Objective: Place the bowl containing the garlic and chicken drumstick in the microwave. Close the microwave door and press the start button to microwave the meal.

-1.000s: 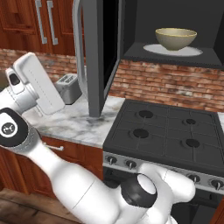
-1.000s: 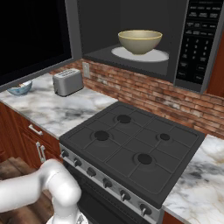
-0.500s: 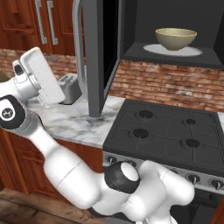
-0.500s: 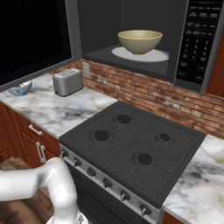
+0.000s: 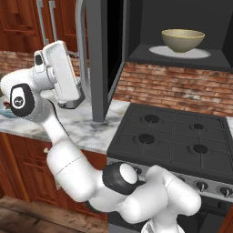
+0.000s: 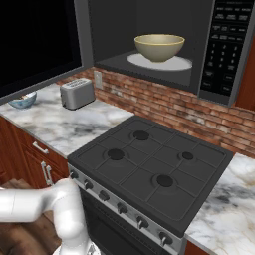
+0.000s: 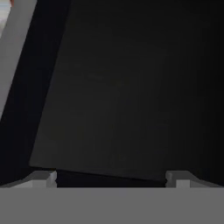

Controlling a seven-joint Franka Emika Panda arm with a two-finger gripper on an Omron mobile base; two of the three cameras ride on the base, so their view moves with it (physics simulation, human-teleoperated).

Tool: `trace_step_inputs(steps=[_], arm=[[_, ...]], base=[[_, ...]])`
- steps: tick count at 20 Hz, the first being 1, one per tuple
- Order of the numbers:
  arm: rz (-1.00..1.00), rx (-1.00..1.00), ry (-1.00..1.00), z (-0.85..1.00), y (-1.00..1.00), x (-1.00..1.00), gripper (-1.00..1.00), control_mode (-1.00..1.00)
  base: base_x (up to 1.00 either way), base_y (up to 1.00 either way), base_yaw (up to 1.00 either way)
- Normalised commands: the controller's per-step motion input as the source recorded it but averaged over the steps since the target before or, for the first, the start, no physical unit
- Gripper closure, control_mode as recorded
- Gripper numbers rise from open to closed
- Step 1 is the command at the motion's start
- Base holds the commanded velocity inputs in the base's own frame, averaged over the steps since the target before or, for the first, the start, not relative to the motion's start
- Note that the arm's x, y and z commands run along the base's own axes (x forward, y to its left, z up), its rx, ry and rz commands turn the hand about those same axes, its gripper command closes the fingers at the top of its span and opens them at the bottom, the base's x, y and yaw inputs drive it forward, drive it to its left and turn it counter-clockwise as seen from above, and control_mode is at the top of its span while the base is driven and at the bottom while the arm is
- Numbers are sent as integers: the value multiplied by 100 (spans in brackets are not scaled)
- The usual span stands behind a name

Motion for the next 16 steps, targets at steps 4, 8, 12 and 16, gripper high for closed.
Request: trace_step_inputs(steps=[4,8,12,16], arm=[[-21,7,-11,10,-97,-35,-100,-100],[-16,9,-19,0,-100,-74,-100,-100],[-13,8,-20,0,-99,-75,-100,-100],[-9,8,-14,0,-96,-53,-100,-100]], base=[[0,0,0],[0,0,0],[0,0,0],[0,0,0]])
